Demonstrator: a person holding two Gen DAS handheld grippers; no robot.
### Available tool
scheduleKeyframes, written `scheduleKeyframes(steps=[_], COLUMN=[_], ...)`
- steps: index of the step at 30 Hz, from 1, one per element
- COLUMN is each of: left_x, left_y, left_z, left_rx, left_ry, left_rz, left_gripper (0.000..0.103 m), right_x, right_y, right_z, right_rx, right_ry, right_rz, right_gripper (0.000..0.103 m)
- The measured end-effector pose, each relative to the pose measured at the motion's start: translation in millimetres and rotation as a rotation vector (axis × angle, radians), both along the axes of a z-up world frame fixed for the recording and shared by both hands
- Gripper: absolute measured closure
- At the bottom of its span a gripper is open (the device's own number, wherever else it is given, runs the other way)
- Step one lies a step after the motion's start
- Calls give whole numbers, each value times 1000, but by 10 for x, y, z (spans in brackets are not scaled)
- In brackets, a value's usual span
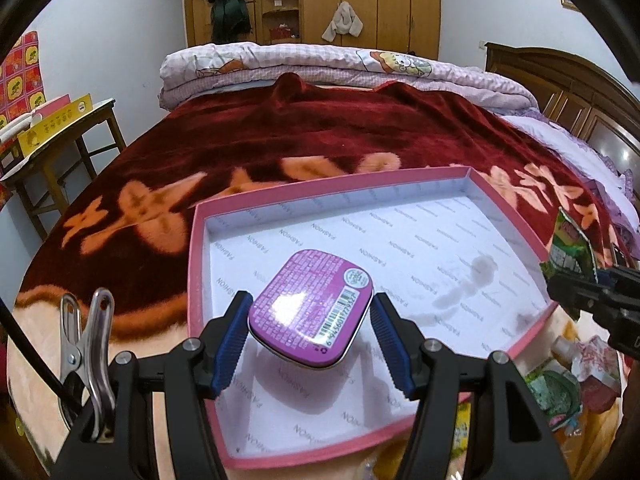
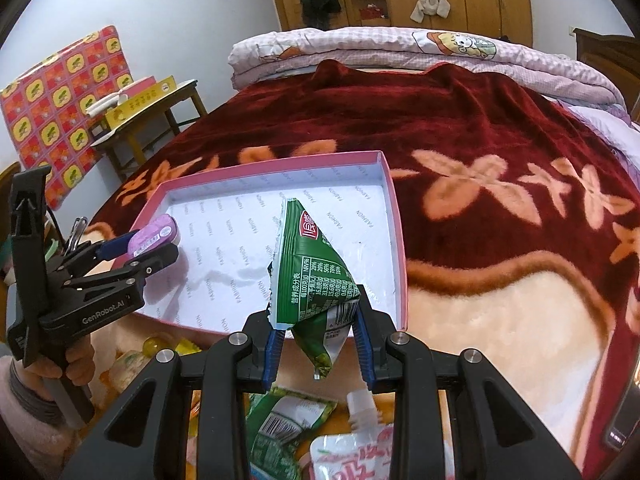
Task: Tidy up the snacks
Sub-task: 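Carry the purple tin and green packet over the pink tray with both grippers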
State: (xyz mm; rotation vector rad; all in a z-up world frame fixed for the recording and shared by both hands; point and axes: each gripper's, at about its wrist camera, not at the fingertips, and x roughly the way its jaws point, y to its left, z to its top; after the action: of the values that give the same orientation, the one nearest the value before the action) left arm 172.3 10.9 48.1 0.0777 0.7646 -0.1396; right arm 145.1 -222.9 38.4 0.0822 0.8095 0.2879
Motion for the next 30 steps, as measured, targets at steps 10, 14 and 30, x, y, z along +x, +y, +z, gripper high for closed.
scheduleKeyframes(steps=[10, 14, 30], left_x=[159, 200, 415], left_y=[-27, -31, 45], left_z=[-59, -58, -161], left_rx=[6, 10, 4], left_ry=[20, 20, 54], left_rz=[0, 1, 17], left_gripper=[39, 39, 39], right_x=[242, 325, 552], right_y=[5, 24, 56], right_z=[-70, -81, -164], right_rx=[-8, -17, -34], right_ry=[23, 28, 51], right_rz=[0, 1, -19], right_gripper=[71, 71, 71])
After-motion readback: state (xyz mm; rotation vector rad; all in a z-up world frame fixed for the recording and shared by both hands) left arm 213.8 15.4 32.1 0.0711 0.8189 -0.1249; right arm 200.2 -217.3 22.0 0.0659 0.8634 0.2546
